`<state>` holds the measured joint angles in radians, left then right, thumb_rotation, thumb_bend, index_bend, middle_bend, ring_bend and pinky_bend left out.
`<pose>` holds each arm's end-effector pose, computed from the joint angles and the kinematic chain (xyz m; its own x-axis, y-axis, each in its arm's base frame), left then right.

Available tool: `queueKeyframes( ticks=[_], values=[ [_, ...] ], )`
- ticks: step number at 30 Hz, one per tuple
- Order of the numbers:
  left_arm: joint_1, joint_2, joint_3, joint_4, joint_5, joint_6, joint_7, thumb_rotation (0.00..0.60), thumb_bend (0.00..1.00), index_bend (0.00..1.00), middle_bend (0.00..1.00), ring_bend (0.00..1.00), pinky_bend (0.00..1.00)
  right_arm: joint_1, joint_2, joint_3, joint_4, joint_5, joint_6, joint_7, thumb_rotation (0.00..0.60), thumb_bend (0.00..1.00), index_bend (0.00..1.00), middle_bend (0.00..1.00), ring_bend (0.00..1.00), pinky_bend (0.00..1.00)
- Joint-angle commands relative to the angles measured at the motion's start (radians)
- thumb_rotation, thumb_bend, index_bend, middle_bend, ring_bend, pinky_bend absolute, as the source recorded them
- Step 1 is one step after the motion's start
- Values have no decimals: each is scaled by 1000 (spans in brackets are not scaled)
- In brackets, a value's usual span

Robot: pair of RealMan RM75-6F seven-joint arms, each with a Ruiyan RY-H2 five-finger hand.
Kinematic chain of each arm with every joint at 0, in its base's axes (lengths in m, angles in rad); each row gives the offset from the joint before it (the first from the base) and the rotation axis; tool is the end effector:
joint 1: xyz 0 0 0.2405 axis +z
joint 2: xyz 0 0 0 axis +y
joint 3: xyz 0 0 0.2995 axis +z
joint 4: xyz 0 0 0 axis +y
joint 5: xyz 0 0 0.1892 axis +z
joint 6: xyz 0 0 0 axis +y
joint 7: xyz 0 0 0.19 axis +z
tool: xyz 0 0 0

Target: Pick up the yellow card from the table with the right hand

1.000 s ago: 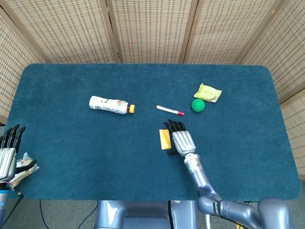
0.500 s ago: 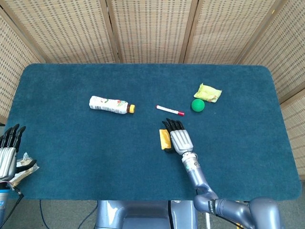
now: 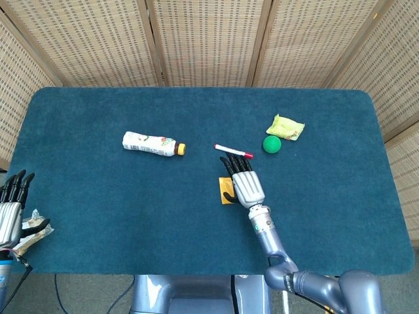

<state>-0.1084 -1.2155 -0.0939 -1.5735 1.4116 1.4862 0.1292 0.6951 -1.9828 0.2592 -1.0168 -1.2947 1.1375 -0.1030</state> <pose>-0.3490 0.2446 0.1797 0.4484 -0.0387 0.8930 0.8930 0.0613 -0.4458 -0.1547 -0.4059 -0.0938 0.1996 -0.1157 0.9730 -0.9411 -0.2992 0.1575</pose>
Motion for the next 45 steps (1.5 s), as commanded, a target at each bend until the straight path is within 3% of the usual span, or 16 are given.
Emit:
queueKeyframes(
  ticks=[1, 5, 15, 41, 43, 45],
  values=[
    [1, 1, 1, -1, 1, 1, 1, 600, 68, 0, 0, 0, 112, -12, 25, 2, -44, -11, 22, -8, 600, 560, 85, 0, 0, 0],
    [1, 1, 2, -4, 4, 2, 3, 600, 68, 0, 0, 0, 112, -27, 52, -2, -96, -9, 31, -27, 600, 543, 85, 0, 0, 0],
    [4, 5, 7, -15, 16, 11, 3, 600, 68, 0, 0, 0, 112, -66, 81, -40, -193, 24, 9, -76, 600, 337, 85, 0, 0, 0],
    [1, 9, 1, -10, 2, 2, -11, 600, 68, 0, 0, 0, 112, -38, -21, -29, 4, 66, -95, -47, 600, 330, 72, 0, 0, 0],
    [1, 9, 0, -10, 2, 3, -12, 600, 68, 0, 0, 0, 112, -33, -30, -27, 25, 65, -97, -47, 600, 343, 72, 0, 0, 0],
    [1, 10, 1, -11, 3, 3, -13, 600, 68, 0, 0, 0, 112, -29, -40, -24, 47, 59, -95, -43, 600, 416, 73, 0, 0, 0]
  ],
)
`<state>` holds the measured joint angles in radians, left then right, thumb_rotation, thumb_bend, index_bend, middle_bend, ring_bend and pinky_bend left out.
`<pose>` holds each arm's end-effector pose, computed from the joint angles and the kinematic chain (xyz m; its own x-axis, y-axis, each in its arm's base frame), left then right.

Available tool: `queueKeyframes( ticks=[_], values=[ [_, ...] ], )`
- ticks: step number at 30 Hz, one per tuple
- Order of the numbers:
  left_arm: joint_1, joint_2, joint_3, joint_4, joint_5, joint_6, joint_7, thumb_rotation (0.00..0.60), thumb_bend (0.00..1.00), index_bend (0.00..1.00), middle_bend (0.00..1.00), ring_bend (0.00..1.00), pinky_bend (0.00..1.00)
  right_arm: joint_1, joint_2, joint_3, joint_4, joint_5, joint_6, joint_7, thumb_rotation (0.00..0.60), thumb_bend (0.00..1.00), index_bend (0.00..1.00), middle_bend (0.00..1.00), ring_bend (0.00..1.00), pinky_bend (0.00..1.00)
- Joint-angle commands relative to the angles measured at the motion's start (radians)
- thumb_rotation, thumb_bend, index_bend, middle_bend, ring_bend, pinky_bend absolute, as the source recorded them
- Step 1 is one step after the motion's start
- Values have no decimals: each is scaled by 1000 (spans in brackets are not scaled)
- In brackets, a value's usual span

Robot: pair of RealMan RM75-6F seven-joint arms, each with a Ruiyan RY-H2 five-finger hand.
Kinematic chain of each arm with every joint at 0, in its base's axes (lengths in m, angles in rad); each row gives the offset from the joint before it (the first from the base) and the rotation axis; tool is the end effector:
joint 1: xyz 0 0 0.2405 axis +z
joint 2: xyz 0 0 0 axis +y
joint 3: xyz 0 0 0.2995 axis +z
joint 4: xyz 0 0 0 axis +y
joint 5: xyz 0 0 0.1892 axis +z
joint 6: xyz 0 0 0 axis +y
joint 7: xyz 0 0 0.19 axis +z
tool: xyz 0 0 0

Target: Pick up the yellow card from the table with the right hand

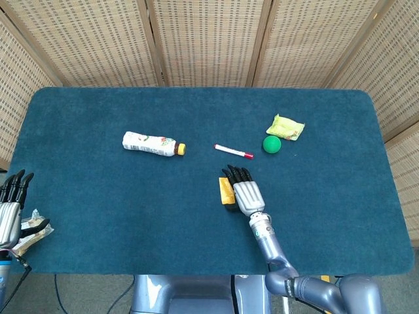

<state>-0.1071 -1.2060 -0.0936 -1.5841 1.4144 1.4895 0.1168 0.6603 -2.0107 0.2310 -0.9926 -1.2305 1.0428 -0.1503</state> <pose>-0.3473 0.2439 0.1826 0.4368 -0.0422 0.8986 0.8989 0.0586 -0.4342 -0.1800 -0.3910 -0.1246 0.2477 -0.2367 0.9395 -0.9524 -0.2375 0.1913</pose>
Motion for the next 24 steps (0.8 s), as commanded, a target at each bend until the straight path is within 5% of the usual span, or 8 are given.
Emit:
queueKeyframes(
  ticks=[1, 6, 15, 24],
  values=[
    [0, 0, 1, -1, 1, 0, 0, 600, 68, 0, 0, 0, 112, 8, -18, 5, 34, -9, 3, 11, 600, 446, 75, 0, 0, 0],
    [0, -1, 1, 0, 4, 2, -3, 600, 68, 0, 0, 0, 112, 12, -33, 7, 71, -27, 17, 26, 600, 524, 114, 0, 0, 0],
    [-1, 0, 5, -4, 8, -1, -4, 600, 68, 0, 0, 0, 113, -3, -20, 0, 55, -38, 26, 37, 600, 407, 470, 0, 0, 0],
    [-1, 2, 5, -5, 9, -1, -5, 600, 69, 0, 0, 0, 113, -10, -13, -1, 45, -32, 19, 22, 600, 378, 558, 17, 0, 0]
  ],
)
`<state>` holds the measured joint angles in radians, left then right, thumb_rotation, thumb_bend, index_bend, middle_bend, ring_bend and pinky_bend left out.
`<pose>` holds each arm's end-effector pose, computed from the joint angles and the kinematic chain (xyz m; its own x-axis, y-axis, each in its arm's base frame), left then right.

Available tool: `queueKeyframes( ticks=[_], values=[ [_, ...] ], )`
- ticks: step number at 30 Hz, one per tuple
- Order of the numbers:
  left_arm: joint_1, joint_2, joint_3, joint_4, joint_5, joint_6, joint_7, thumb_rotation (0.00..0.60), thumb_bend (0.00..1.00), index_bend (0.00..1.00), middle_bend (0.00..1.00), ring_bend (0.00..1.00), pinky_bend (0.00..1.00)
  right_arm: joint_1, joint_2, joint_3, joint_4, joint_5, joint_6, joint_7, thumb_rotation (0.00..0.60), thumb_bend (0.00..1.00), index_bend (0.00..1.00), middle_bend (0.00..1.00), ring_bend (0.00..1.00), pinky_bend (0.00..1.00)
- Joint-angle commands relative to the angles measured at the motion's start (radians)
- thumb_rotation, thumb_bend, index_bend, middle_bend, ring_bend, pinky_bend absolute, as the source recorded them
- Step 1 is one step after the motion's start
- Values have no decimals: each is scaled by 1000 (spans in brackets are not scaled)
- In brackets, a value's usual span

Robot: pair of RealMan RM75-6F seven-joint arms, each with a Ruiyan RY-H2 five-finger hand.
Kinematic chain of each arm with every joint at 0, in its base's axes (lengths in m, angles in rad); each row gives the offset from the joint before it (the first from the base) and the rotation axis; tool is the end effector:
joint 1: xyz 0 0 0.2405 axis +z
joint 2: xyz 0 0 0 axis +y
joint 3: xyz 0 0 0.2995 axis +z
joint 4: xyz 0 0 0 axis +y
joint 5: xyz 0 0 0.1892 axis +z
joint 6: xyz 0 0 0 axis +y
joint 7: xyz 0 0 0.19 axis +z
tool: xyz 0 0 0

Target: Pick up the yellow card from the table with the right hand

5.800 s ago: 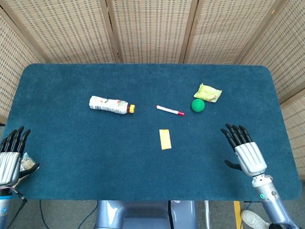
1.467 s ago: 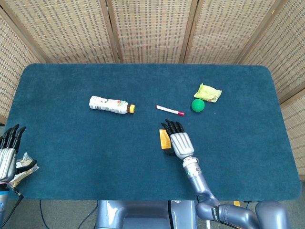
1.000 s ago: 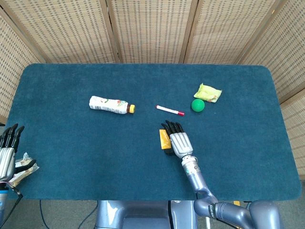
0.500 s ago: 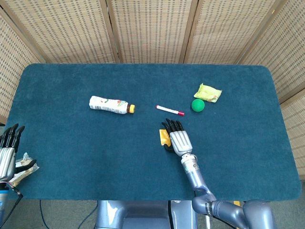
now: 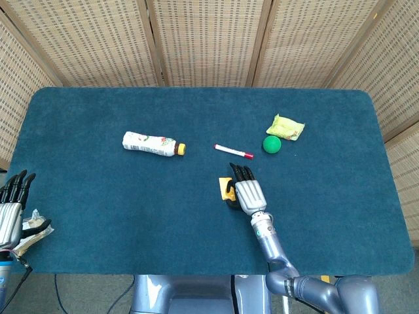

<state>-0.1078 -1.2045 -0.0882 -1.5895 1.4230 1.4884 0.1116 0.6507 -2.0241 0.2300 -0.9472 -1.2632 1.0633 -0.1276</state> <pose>-0.3453 0.2432 0.1808 0.4298 -0.0369 0.9022 0.9025 0.0481 -0.4280 -0.1852 -0.3917 -0.1225 0.2591 -0.2063 0.9436 -0.9484 -0.2395 0.2080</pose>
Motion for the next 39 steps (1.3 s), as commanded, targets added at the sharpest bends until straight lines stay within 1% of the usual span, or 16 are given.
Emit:
queueKeyframes(
  ticks=[1, 7, 11, 20, 32, 39],
  values=[
    [0, 0, 0, 0, 0, 0, 0, 600, 69, 0, 0, 0, 113, -1, 0, -1, 0, 1, -3, -2, 600, 378, 562, 17, 0, 0],
    [-1, -1, 0, 1, 0, -1, -2, 600, 69, 0, 0, 0, 113, -2, -2, -6, 4, -1, -15, 0, 600, 390, 568, 18, 0, 0],
    [-1, 0, 1, 0, 2, -2, -3, 600, 70, 0, 0, 0, 113, -2, -2, -8, 4, -2, -19, 0, 600, 470, 576, 26, 0, 0],
    [-2, 0, 2, 1, 2, -4, -3, 600, 69, 0, 0, 0, 114, -3, 2, -6, -1, -3, -26, 0, 600, 578, 580, 38, 0, 0],
    [-2, 0, 2, -1, 4, -2, -3, 600, 69, 0, 0, 0, 114, -3, 11, -3, -15, -3, -32, -3, 600, 608, 587, 40, 0, 0],
    [-2, -1, 1, 0, 2, -2, -5, 600, 69, 0, 0, 0, 114, 2, 14, 1, -19, -3, -36, -5, 600, 588, 591, 43, 0, 0]
  ],
)
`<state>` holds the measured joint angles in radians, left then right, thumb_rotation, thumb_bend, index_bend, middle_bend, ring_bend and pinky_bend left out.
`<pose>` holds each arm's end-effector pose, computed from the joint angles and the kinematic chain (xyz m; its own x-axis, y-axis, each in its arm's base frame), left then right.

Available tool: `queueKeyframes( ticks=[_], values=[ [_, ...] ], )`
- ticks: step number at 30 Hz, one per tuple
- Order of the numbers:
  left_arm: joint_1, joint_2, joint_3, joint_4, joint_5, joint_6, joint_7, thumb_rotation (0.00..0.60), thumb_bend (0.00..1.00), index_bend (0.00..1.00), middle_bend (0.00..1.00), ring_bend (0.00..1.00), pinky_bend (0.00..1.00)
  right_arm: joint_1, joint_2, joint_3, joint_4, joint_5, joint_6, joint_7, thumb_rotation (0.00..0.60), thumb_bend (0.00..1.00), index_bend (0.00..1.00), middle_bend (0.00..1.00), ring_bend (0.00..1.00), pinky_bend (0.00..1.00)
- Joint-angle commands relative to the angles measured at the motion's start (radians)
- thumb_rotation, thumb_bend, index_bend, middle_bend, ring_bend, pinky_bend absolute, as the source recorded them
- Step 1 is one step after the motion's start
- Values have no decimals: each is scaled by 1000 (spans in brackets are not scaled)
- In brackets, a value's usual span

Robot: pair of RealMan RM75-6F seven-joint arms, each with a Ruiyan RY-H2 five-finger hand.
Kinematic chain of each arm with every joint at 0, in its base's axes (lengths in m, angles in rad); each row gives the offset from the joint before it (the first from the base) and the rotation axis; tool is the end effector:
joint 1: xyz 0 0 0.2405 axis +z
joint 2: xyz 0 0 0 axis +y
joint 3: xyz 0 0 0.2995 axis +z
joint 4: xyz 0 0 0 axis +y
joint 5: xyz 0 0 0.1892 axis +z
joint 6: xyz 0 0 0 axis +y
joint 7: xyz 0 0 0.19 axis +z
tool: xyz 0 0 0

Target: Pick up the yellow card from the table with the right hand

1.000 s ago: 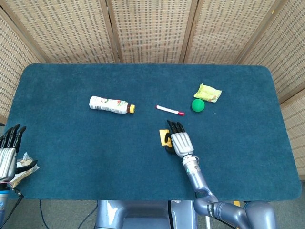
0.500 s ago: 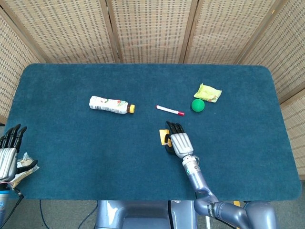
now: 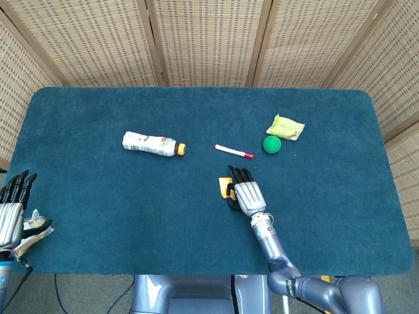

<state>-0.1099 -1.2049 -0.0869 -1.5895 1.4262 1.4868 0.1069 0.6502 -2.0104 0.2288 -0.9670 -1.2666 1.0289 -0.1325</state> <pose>-0.3444 0.2437 0.1799 0.4255 -0.0355 0.9043 0.9047 0.0426 -0.4240 -0.1849 -0.3902 -0.1255 0.2678 -0.2380 0.9336 -0.9453 -0.2523 0.2069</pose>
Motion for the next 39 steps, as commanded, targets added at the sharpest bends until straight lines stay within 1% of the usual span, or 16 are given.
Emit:
queueKeyframes(
  ticks=[1, 8, 14, 28, 39],
  values=[
    [0, -1, 0, 1, -1, -1, -1, 600, 69, 0, 0, 0, 114, 4, 0, 4, 2, 2, -5, -1, 600, 588, 591, 43, 0, 0],
    [-1, 1, -3, 2, -5, -2, -5, 600, 69, 0, 0, 0, 114, 24, -4, 20, 7, 7, -17, -7, 600, 564, 599, 43, 0, 0],
    [0, 3, -3, 0, -3, 1, -7, 600, 69, 0, 0, 0, 114, 47, -6, 38, 10, 10, -22, -24, 600, 563, 610, 45, 0, 0],
    [2, 7, -7, 1, -9, 3, -17, 600, 70, 0, 0, 0, 114, 117, 10, 101, 4, 41, -43, -84, 600, 561, 614, 53, 0, 0],
    [0, 6, -10, 2, -16, -2, -19, 600, 69, 0, 0, 0, 114, 172, 28, 147, -22, 86, -69, -141, 600, 554, 614, 53, 0, 0]
  ],
)
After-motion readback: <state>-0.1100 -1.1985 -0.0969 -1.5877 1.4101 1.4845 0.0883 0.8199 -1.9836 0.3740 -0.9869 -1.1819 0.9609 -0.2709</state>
